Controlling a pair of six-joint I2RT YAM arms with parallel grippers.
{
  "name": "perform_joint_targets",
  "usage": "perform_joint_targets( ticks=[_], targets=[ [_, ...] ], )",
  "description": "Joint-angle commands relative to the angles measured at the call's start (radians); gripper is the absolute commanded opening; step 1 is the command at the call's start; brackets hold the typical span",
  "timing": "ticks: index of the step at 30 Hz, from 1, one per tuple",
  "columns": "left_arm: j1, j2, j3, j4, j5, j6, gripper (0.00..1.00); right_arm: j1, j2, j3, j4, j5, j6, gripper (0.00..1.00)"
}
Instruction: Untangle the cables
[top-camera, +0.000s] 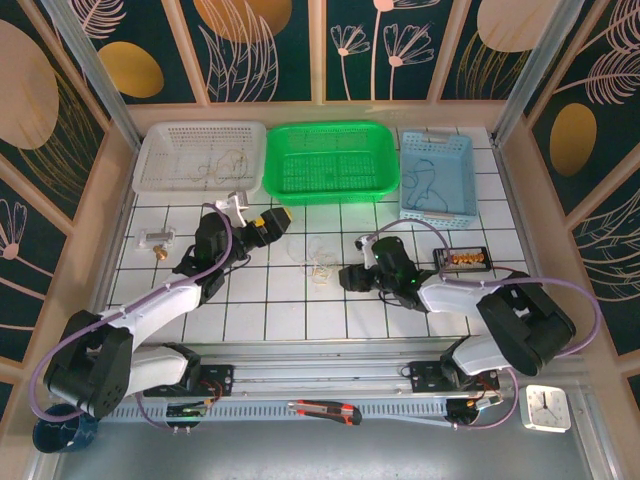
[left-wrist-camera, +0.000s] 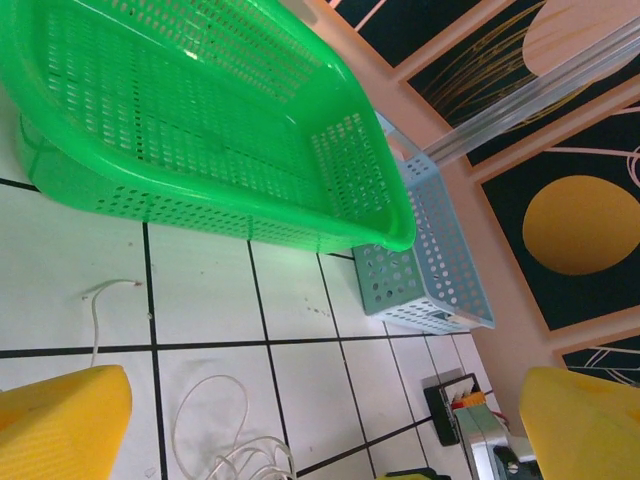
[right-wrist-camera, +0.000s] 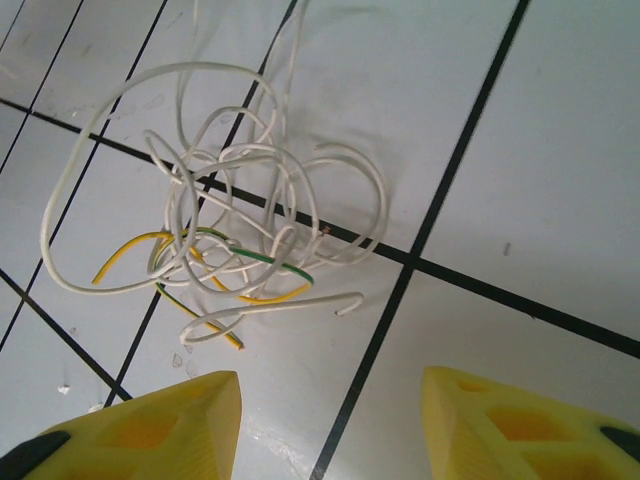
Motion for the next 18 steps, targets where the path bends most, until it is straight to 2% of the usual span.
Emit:
perform_joint_targets(
  ticks=[1, 11, 16, 18],
  targets=[
    [-0.004, -0.013, 0.024, 0.044, 0.000, -0.015, 0.99, 0.010, 0.025, 0.032, 0.048, -0.007, -0.062, 0.50],
    [-0.004, -0.023, 0.037, 0.039, 0.002, -0.022, 0.99, 0.010, 0.114, 0.068, 0.085, -0.019, -0.087, 0.44],
    [-0.004, -0.026, 0.042, 0.033, 0.005, -0.023, 0.99, 0.010, 0.148, 0.093, 0.100, -0.033, -0.089, 0.38],
    [-0.004, -0.028, 0.043, 0.032, 0.005, -0.024, 0.99, 0.011, 0.161, 0.105, 0.098, -0.042, -0.090, 0.31]
  ],
)
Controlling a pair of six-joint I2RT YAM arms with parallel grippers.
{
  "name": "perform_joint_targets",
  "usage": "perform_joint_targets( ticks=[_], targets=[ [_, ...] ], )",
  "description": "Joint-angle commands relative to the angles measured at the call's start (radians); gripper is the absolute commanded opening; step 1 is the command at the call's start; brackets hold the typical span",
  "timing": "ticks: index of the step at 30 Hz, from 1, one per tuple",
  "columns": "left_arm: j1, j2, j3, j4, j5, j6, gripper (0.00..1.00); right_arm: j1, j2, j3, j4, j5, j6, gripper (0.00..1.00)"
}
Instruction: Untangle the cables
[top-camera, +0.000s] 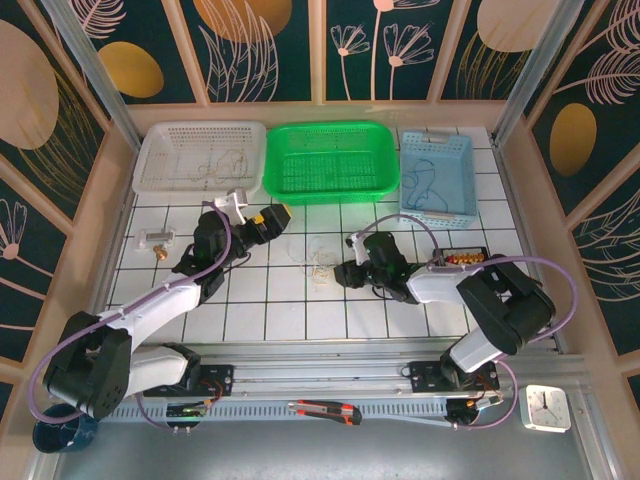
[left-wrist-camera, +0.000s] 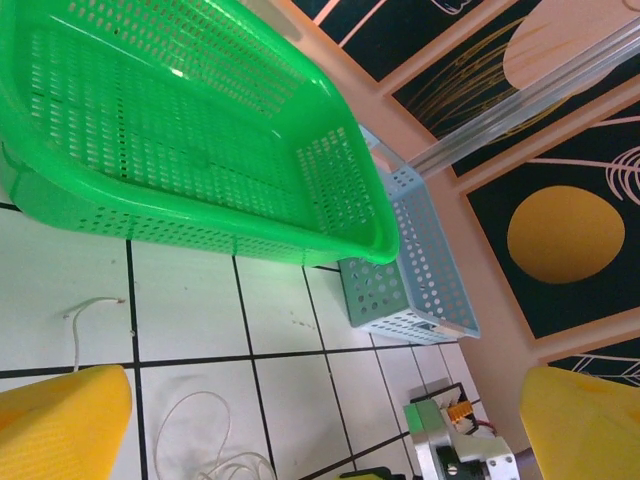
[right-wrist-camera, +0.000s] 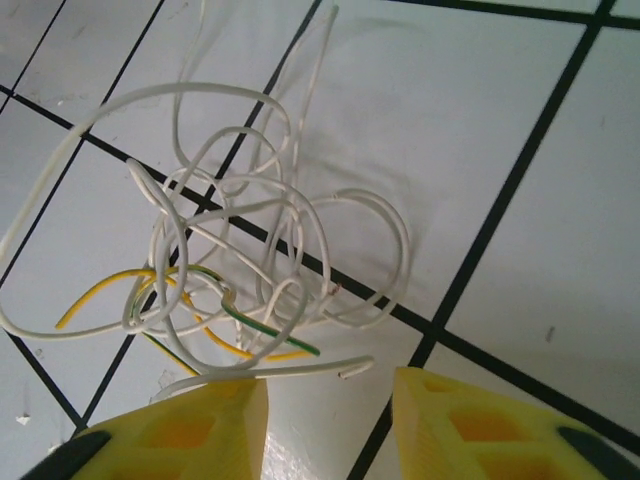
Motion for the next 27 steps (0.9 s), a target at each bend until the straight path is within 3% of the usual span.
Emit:
perform_joint_targets(
  ticks=[1, 6, 18, 24, 27],
  targets=[
    [-0.004, -0.023, 0.029, 0.018, 0.005, -0.015, 0.99, 0.009, 0.023, 0.038, 0.032, -0.024, -0.013, 0.24],
    [-0.004, -0.033, 0.030, 0.015, 0.005, -0.014, 0.99, 0.009, -0.029, 0.043, -0.017, -0.030, -0.015, 0.00],
    [-0.004, -0.046, 0.052, -0.050, 0.019, 0.077, 0.99, 0.010, -0.287, 0.102, -0.166, -0.026, -0.014, 0.00],
    [-0.004, -0.046, 0.030, -0.044, 0.021, 0.077, 0.99, 0.008, -0.261, 0.115, -0.195, 0.006, -0.030, 0.00],
    [-0.003, -0.046, 0.020, -0.033, 0.027, 0.067, 0.99, 0.008, -0.213, 0.078, -0.169, 0.019, -0.039, 0.20]
  ],
)
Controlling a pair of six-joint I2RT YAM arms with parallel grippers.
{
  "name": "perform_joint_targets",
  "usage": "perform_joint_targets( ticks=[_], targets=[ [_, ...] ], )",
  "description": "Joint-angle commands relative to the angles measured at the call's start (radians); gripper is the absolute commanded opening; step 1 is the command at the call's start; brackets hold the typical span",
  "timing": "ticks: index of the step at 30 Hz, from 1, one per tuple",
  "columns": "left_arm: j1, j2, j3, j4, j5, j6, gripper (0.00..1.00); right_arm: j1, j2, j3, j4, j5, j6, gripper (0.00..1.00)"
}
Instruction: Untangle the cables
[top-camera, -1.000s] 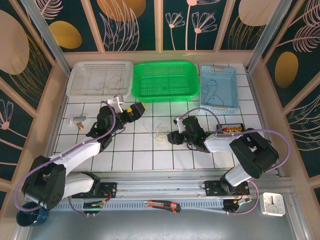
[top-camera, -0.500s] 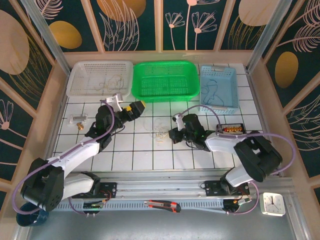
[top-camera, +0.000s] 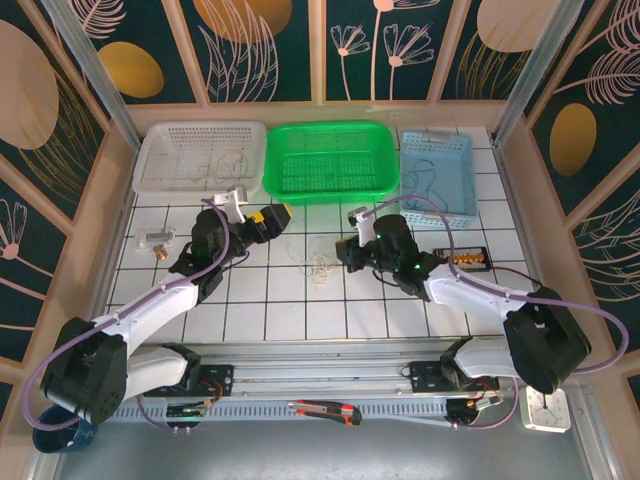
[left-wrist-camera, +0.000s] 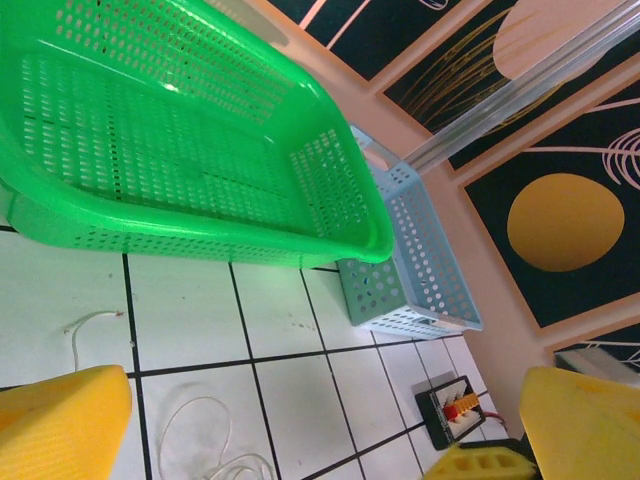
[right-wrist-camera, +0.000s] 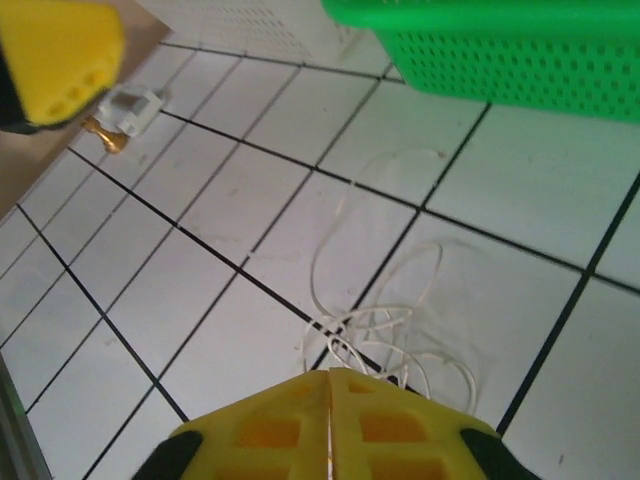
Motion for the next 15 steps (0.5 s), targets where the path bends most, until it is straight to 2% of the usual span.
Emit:
perform_joint_targets(
  ticks=[1, 4, 15],
  targets=[
    [-0.004, -0.017, -0.004, 0.019, 0.020, 0.011, 0.99, 0.005, 0.051, -0.039, -0.003, 0.029, -0.024, 0.28],
    [-0.003, -0.016, -0.003, 0.019, 0.024, 0.009, 0.99, 0.002, 0.091, -0.080, 0.039, 0.031, -0.027, 0.38],
    [-0.004, -0.013, 0.009, 0.026, 0.035, 0.001, 0.99, 0.002, 0.213, -0.117, 0.127, 0.014, -0.063, 0.41]
  ],
)
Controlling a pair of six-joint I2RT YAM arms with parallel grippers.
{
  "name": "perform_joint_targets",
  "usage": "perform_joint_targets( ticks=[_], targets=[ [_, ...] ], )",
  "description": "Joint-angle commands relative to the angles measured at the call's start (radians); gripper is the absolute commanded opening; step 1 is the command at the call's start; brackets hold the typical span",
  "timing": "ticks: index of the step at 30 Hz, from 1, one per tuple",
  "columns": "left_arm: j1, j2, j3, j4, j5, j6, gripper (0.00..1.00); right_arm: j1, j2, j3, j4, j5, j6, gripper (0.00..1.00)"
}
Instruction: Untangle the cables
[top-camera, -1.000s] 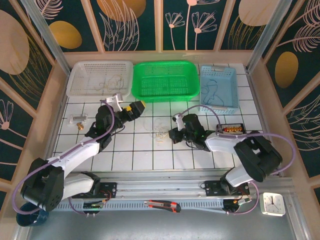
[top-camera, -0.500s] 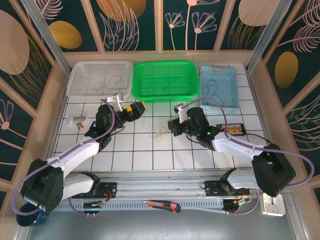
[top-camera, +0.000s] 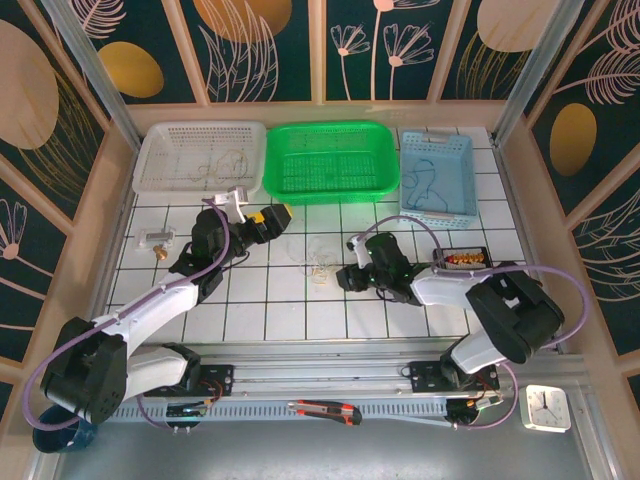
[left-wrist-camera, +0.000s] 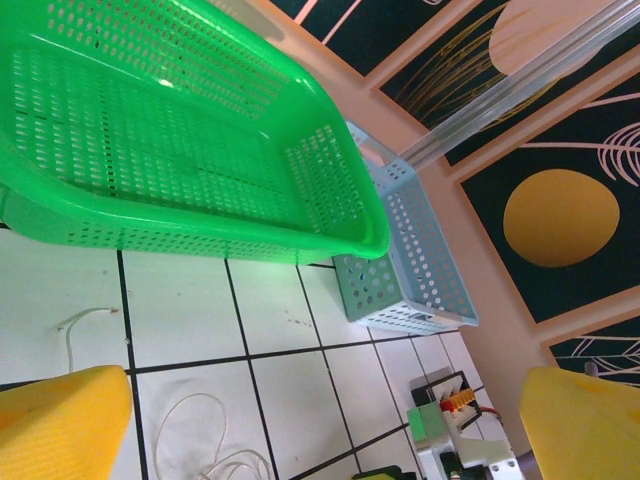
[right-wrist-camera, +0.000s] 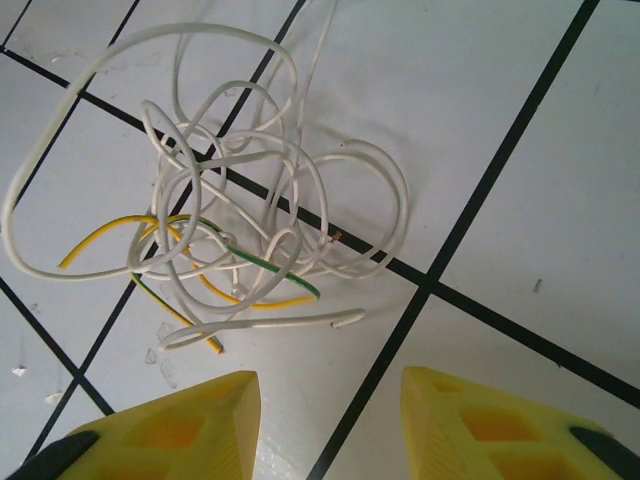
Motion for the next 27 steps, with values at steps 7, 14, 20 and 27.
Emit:
perform_joint_targets(
  ticks=[7, 14, 20, 27],
  targets=[
    [-0.003, -0.018, 0.005, 0.033, 0.021, -0.005, 0.99, 0.003, 0.114, 0.054, 0.076, 0.009, -0.051, 0.41],
    [-0.003, -0.022, 0.005, 0.030, 0.022, -0.009, 0.99, 0.002, 0.189, 0.115, 0.081, -0.001, -0.066, 0.38],
    [-0.004, -0.022, 0.008, 0.029, 0.024, -0.002, 0.99, 0.002, 0.166, 0.124, 0.059, -0.017, -0.072, 0.01],
    [-0.004, -0.021, 0.015, 0.016, 0.025, 0.015, 0.99, -0.006, 0.045, 0.119, -0.011, -0.010, -0.072, 0.00]
  ],
)
